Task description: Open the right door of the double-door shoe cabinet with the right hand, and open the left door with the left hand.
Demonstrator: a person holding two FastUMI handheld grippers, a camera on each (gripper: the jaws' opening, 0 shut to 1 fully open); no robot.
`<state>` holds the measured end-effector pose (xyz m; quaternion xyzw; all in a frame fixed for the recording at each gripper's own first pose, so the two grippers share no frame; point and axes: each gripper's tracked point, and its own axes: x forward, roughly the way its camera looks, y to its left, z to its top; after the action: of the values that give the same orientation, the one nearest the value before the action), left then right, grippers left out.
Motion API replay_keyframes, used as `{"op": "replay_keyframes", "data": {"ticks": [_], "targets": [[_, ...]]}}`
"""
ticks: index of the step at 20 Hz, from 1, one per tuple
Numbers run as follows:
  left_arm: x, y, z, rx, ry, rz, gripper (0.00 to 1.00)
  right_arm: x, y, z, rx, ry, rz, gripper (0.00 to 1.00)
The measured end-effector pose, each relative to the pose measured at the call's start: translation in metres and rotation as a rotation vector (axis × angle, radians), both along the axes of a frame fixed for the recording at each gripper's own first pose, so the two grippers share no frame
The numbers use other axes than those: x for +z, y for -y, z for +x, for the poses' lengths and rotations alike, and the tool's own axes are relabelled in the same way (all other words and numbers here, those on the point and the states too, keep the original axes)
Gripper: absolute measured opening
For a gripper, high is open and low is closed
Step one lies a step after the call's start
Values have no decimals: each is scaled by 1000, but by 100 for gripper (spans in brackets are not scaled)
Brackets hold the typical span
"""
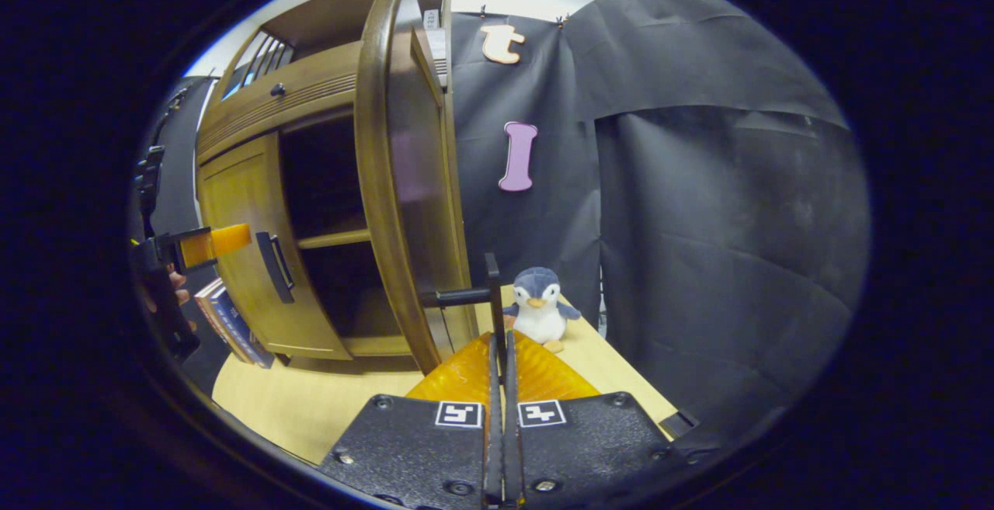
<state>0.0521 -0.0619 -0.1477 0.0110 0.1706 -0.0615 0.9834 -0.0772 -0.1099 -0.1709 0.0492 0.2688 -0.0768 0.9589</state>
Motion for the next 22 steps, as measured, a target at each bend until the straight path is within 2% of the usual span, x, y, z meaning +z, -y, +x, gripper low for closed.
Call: {"op": "replay_keyframes", "data": {"ticks": [4, 6, 9, 14, 15, 18, 19, 21, 22], "targets": [[-22, 2, 12, -5, -52, 5, 96, 4, 9, -2, -11, 7, -36, 4], [-32, 2, 16, -8, -69, -5, 96, 7, 28, -7, -33, 11, -46, 4], [-39, -3, 30, 17, -60, -11, 96, 15, 44, -12, -72, 29, -78, 4], [-60, -21, 56, 84, -68, -9, 96, 18, 53, -21, -89, 34, -112, 4], [-67, -25, 62, 91, -73, -8, 100, 21, 52, -21, -90, 37, -110, 4], [-86, -23, 73, 71, -106, -32, 84, 28, 47, -25, -71, 52, -106, 4], [-92, -23, 75, 65, -107, -42, 92, 34, 45, -24, -71, 66, -107, 4], [-101, -29, 80, 77, -112, -51, 89, 40, 39, -24, -60, 91, -105, 7], [-102, -30, 81, 77, -108, -57, 89, 41, 34, -25, -50, 96, -102, 14]]}}
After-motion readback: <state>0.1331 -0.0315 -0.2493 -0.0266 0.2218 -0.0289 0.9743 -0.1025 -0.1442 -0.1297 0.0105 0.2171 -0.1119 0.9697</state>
